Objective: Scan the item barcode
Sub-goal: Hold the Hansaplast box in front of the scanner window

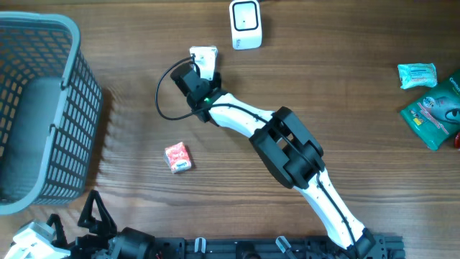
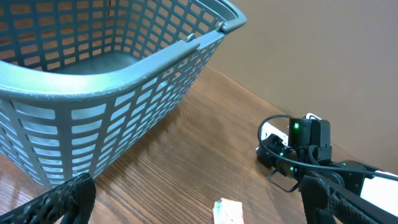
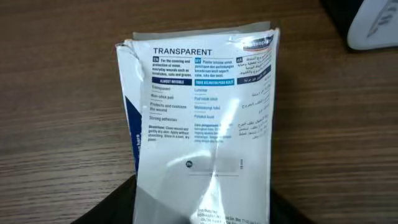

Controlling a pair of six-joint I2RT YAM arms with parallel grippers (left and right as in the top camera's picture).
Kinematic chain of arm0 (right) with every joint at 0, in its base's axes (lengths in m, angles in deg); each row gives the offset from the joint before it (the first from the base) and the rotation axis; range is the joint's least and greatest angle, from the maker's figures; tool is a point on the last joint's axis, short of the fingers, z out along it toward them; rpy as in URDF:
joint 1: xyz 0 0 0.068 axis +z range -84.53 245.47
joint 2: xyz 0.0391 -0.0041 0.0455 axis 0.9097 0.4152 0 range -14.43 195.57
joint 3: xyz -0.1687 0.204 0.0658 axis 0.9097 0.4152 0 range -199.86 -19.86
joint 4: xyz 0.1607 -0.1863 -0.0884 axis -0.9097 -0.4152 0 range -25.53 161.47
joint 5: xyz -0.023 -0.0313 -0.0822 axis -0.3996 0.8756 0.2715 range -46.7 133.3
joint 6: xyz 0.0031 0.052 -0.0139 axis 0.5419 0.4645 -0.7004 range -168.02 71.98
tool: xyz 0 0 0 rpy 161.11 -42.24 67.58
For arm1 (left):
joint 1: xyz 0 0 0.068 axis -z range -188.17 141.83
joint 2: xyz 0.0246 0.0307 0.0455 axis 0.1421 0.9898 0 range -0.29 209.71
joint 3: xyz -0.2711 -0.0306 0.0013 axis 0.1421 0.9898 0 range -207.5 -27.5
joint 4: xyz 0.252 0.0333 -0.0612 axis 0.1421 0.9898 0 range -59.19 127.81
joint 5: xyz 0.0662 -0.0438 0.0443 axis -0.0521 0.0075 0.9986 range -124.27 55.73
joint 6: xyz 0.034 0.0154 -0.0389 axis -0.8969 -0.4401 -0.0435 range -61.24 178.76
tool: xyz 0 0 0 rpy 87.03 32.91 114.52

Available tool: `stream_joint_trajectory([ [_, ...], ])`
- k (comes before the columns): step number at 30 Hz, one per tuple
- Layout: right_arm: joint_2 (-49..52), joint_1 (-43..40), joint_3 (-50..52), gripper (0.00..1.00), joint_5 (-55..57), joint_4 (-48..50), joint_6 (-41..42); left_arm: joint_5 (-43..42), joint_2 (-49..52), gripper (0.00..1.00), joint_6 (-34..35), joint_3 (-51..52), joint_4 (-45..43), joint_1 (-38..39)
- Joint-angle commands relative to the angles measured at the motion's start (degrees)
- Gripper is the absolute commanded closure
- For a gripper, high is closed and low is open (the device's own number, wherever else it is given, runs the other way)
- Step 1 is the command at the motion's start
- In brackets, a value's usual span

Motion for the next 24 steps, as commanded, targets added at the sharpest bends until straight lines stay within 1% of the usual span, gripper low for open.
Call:
stream_joint_trajectory([
  [1, 3.28, -0.04, -1.25, 0.60, -0.37, -4.61, 0.50, -0.09, -0.07, 0.00, 0.50, -0.11, -0.17, -0.17],
  [3, 2.49, -0.59, -5.99, 0.63, -5.64, -12.09, 2.36, -0.09, -0.07, 0.00, 0.50, -0.11, -0.17, -0.17],
  [6, -0.09, -2.08, -10.88, 0.65, -11.45, -19.30, 1.81, -0.09, -0.07, 0.00, 0.50, -0.11, -0.17, -0.17],
  [9, -4.70, -6.80, -10.93, 0.67, -27.15, -21.27, 1.99, -0.09, -0.07, 0.00, 0.50, -0.11, -0.17, -0.17],
  [10, -5.55, -8.61, -10.93, 0.69, -33.31, -21.24, 2.14, -0.09, -0.07, 0.00, 0.50, -0.11, -0.17, -0.17],
  [11, -6.32, -11.69, -10.93, 0.71, -42.34, -21.22, 3.69, -0.09, -0.07, 0.00, 0.50, -0.11, -0.17, -0.17],
  [12, -6.47, -13.77, -10.93, 0.71, -48.24, -20.94, 3.91, -0.09, -0.07, 0.00, 0.50, -0.11, -0.17, -0.17],
  [13, -6.49, -16.70, -10.93, 0.73, -57.11, -20.33, 3.89, -0.09, -0.07, 0.00, 0.50, -0.11, -0.17, -0.17],
  [15, -6.49, -22.03, -10.93, 0.75, -70.75, -19.63, 3.41, -0.09, -0.07, 0.00, 0.48, -0.11, -0.17, -0.17],
  [16, -6.49, -25.55, -10.91, 0.76, -78.23, -17.70, 3.19, -0.09, -0.07, 0.00, 0.50, -0.11, -0.17, -0.17],
  [21, -6.49, -33.03, -10.86, 0.76, -93.74, -8.28, 1.03, -0.09, -0.07, 0.00, 0.50, -0.11, -0.17, -0.17],
  [24, -6.19, -36.35, -10.75, 0.75, -93.92, -7.72, -0.02, -0.09, -0.07, 0.00, 0.50, -0.11, -0.17, -0.17],
])
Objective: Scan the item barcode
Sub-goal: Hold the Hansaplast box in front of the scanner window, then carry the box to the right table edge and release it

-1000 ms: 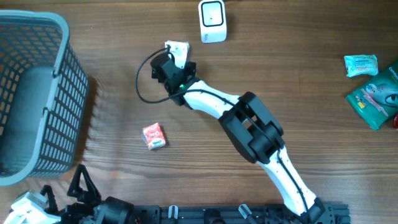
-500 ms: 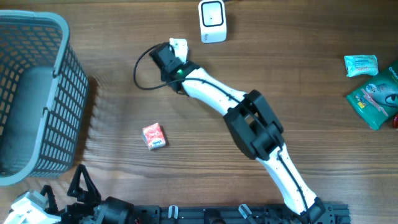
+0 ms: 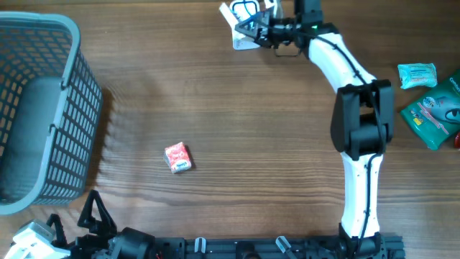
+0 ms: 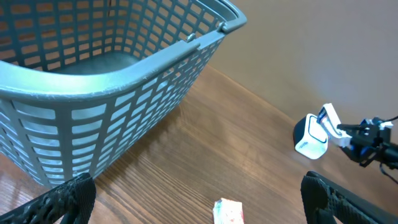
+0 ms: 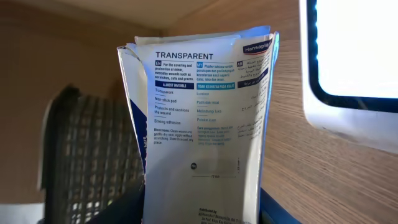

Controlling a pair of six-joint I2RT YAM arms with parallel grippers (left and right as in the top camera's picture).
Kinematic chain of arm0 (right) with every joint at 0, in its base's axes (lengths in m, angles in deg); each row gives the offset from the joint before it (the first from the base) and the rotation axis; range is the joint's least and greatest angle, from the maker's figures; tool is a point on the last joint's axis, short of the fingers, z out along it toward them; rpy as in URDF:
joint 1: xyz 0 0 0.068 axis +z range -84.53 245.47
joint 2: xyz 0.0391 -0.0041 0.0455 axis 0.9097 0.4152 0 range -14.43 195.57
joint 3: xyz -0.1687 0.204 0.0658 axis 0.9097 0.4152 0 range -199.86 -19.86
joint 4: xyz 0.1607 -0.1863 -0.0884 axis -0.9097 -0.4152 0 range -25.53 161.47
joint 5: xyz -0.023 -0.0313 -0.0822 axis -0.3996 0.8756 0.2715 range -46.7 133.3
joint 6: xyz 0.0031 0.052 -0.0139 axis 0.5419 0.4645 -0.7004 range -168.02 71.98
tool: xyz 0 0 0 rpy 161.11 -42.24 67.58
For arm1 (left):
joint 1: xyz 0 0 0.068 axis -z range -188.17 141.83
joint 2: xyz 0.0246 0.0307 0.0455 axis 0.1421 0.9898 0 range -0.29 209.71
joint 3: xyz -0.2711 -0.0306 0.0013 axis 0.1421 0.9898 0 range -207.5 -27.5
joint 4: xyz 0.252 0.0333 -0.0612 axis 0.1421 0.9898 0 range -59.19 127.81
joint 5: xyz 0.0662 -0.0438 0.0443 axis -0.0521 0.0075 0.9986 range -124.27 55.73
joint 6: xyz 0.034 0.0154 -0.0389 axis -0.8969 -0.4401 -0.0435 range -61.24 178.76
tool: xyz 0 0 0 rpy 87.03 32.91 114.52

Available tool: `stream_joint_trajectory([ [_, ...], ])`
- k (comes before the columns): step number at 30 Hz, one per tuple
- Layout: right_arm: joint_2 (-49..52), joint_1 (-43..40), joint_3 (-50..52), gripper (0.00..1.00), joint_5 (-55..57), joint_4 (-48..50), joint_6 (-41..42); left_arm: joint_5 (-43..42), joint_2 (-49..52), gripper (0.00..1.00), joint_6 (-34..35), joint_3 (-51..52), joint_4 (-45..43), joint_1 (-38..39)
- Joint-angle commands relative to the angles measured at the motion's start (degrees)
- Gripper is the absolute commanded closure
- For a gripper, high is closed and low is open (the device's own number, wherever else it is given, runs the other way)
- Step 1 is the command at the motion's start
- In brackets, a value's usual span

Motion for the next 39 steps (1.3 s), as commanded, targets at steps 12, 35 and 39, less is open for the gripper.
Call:
stream_joint_trajectory([
  [12, 6.16, -2.14, -0.92, 0.78, -4.39, 13.51, 6.01, -0.09, -0.07, 0.00, 0.50, -0.11, -0.17, -0.17],
  [35, -8.39, -43.30, -0.98, 0.00, 69.83, -44.33, -9.92, -0.09, -0.07, 0.00, 0.50, -0.11, -0.17, -0.17],
  [39, -19.89, -39.60, -0.98, 0.00, 60.57, -44.06, -10.58, -0.09, -0.07, 0.00, 0.48, -0.11, -0.17, -0.17],
])
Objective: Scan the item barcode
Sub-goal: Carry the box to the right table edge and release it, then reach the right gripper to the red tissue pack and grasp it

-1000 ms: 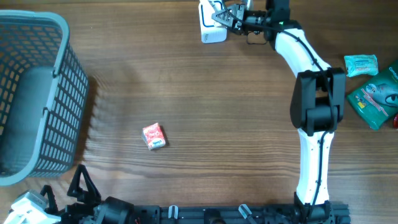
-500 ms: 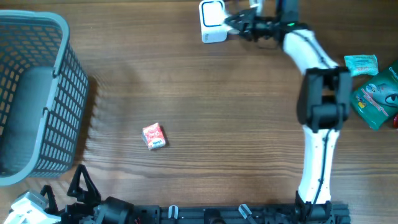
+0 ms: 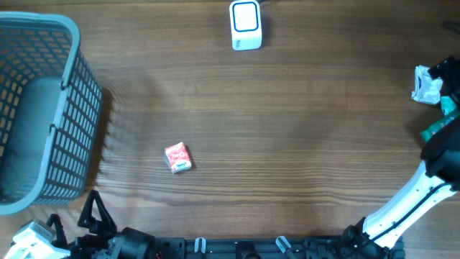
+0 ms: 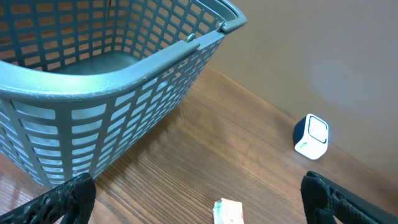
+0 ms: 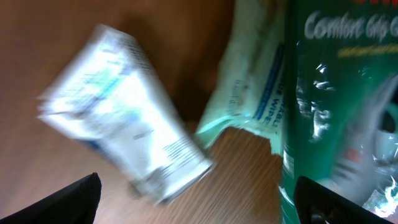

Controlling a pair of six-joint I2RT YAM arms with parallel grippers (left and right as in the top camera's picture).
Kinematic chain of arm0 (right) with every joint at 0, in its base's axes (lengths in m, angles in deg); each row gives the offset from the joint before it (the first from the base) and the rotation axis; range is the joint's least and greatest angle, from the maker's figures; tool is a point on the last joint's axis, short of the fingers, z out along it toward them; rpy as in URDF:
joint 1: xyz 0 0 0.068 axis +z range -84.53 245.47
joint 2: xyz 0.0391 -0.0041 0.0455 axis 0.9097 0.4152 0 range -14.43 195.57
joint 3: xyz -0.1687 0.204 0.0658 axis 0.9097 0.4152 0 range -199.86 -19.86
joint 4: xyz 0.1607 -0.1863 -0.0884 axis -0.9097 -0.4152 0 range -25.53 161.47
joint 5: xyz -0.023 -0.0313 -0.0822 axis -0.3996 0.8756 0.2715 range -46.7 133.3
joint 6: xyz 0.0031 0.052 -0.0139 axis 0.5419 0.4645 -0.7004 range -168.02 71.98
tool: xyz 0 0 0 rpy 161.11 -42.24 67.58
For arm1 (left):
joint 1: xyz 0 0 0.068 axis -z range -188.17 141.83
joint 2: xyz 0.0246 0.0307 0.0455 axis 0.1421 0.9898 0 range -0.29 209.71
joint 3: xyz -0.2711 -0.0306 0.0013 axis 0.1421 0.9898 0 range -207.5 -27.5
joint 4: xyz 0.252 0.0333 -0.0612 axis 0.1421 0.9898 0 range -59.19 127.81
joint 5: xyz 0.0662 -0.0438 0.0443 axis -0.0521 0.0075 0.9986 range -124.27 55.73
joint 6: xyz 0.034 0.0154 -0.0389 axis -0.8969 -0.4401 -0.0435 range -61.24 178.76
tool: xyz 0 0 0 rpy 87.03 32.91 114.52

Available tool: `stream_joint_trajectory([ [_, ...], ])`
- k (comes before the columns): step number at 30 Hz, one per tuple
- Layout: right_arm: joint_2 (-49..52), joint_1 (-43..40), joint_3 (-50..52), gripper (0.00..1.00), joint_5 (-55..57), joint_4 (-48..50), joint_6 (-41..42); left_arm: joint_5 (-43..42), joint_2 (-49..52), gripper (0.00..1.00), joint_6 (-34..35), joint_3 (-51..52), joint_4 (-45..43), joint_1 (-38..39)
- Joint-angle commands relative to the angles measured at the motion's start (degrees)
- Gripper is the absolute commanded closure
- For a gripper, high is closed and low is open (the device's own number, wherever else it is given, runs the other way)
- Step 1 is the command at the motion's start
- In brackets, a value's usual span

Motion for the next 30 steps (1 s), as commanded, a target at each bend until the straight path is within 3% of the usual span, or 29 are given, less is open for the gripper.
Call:
stream_joint_trajectory([
  [1, -14.38, 8.17, -0.24, 0.00, -11.10, 0.87, -2.86, -0.09, -0.07, 0.00, 0.50, -0.11, -0.17, -0.17],
  [4, -20.26, 22.43, -0.24, 0.00, -25.35, -4.52, -5.77, -0.09, -0.07, 0.00, 0.50, -0.11, -0.17, -0.17],
  [9, -19.50, 52.28, 8.74, 0.00, -27.82, -10.32, -5.99, -0.09, -0.07, 0.00, 0.50, -0.11, -0.17, -0.17],
  [13, -19.50, 73.88, 21.31, 0.00, -23.56, -0.50, -9.27, -0.09, -0.07, 0.00, 0.50, -0.11, -0.17, -0.17],
  [16, -19.50, 88.30, 32.13, 0.00, -8.87, 13.64, -26.77, -0.09, -0.07, 0.00, 0.50, -0.11, -0.17, -0.17],
  [18, -19.50, 91.12, 36.72, 0.00, -4.17, 20.24, -27.17, -0.09, -0.07, 0.00, 0.50, -0.11, -0.17, -0.17],
  [24, -18.21, 91.62, 38.10, 0.01, -7.19, 29.40, -37.83, -0.09, -0.07, 0.00, 0.50, -0.11, -0.17, -0.17],
  [30, -13.88, 96.26, 38.10, 0.02, -5.16, 31.41, -44.28, -0.09, -0.07, 0.00, 0.50, -0.11, -0.17, -0.17],
])
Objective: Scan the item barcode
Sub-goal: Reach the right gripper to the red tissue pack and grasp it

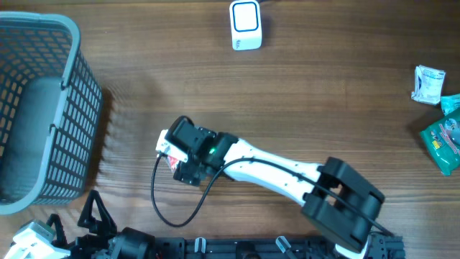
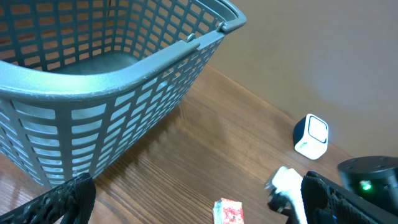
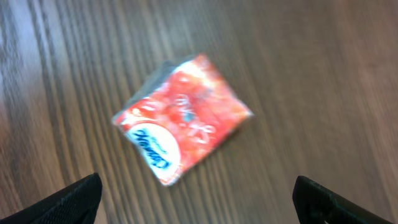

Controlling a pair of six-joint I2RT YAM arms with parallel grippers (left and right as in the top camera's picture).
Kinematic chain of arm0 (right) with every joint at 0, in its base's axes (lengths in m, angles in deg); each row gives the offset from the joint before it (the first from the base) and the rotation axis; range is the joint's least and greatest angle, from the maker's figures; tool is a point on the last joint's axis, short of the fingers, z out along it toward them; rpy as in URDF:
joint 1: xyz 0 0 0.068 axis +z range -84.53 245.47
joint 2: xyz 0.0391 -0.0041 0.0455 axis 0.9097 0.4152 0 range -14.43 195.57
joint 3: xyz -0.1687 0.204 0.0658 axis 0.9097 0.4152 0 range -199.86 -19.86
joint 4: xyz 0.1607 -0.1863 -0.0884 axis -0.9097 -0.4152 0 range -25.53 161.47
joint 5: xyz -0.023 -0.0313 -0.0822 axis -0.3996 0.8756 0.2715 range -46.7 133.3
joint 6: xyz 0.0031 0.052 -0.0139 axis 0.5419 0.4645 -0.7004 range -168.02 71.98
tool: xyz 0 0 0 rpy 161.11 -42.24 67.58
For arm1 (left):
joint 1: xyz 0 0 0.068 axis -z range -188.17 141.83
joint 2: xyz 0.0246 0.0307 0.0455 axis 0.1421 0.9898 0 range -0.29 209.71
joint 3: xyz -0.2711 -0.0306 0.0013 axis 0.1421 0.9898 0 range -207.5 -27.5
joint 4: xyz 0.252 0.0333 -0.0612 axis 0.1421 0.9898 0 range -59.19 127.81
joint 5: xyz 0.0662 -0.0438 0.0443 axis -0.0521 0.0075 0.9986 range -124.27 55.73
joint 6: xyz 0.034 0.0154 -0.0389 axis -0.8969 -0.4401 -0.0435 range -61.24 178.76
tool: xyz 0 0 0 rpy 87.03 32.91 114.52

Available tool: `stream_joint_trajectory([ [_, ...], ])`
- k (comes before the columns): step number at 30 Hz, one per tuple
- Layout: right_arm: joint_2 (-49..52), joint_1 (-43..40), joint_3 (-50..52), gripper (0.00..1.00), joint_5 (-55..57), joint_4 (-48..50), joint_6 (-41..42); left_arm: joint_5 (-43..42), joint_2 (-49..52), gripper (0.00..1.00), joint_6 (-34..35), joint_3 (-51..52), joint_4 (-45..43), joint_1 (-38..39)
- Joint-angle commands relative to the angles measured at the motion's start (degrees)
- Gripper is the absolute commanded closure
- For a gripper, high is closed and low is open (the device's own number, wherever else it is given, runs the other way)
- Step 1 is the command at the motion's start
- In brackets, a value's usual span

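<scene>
A small red packet point(image 3: 183, 118) lies flat on the wooden table, left of centre. My right gripper point(image 3: 199, 208) hangs open just above it, with the fingertips point(image 3: 74, 199) at the lower corners of the right wrist view. From overhead the right gripper point(image 1: 181, 147) covers most of the red packet point(image 1: 172, 160). The white scanner point(image 1: 246, 24) stands at the far edge. A white plaster packet point(image 1: 429, 83) lies at the far right. My left gripper point(image 2: 196, 208) is open at the near left corner and holds nothing; its view also shows the red packet point(image 2: 229, 211).
A grey-blue slatted basket point(image 1: 68, 43) takes up the left side of the table. Green packs point(image 1: 445, 140) lie at the right edge below the white packet. The right arm point(image 1: 287, 169) stretches across the near middle of the table.
My right gripper was open at the far right over the white packet and green packs. It is now open above the red packet, left of centre. The left arm has not moved.
My right gripper held the white plaster packet just left of the scanner, then held it up in front of the scanner. Later the packet lay at the far right beside the green packs with the gripper open. Now that gripper is over the red packet.
</scene>
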Motion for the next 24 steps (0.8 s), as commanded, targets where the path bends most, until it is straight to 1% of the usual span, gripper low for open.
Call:
stream_joint_trajectory([
  [1, 5.42, 3.72, 0.11, 0.02, 4.02, 0.28, -4.59, -0.09, -0.07, 0.00, 0.50, -0.11, -0.17, -0.15],
  [4, 7.58, 8.52, 0.11, 0.02, 12.57, 1.16, -6.34, -0.09, -0.07, 0.00, 0.50, -0.11, -0.17, -0.15],
  [6, 8.66, 9.29, 0.11, 0.04, 16.81, 1.77, -7.02, -0.09, -0.07, 0.00, 0.50, -0.11, -0.17, -0.15],
  [8, 8.90, 9.38, 0.11, 0.07, 25.64, 2.75, -7.06, -0.09, -0.07, 0.00, 0.50, -0.11, -0.17, -0.15],
  [10, 8.90, 9.38, 0.11, 0.07, 32.04, 5.01, -8.28, -0.09, -0.07, 0.00, 0.48, -0.11, -0.17, -0.15],
  [11, 8.90, 9.38, 0.11, 0.09, 31.98, 5.77, -9.40, -0.09, -0.07, 0.00, 0.50, -0.11, -0.17, -0.15],
  [13, 8.90, 9.38, 0.11, 0.21, 29.20, 6.03, -10.75, -0.09, -0.07, 0.00, 0.50, -0.11, -0.17, -0.15],
  [14, 8.90, 9.40, 0.11, 0.23, 26.75, 5.81, -11.21, -0.09, -0.07, 0.00, 0.50, -0.11, -0.17, -0.15],
  [16, 8.90, 10.47, 0.11, 0.23, 25.20, 5.42, -11.30, -0.09, -0.07, 0.00, 0.50, -0.11, -0.17, -0.15],
  [18, 8.90, 12.46, 0.09, 0.47, 24.96, 5.68, -11.78, -0.09, -0.07, 0.00, 0.50, -0.11, -0.17, -0.15],
  [21, 8.90, 12.57, 0.09, 0.89, 22.82, 5.62, -11.04, -0.09, -0.07, 0.00, 0.50, -0.11, -0.17, -0.15],
  [22, 8.83, 12.02, -0.02, 0.96, 22.88, 5.40, -8.39, -0.09, -0.07, 0.00, 0.50, -0.11, -0.17, -0.15],
  [24, 8.02, 10.56, -0.74, 0.96, 23.54, 3.58, -1.27, -0.09, -0.07, 0.00, 0.50, -0.11, -0.17, -0.15],
])
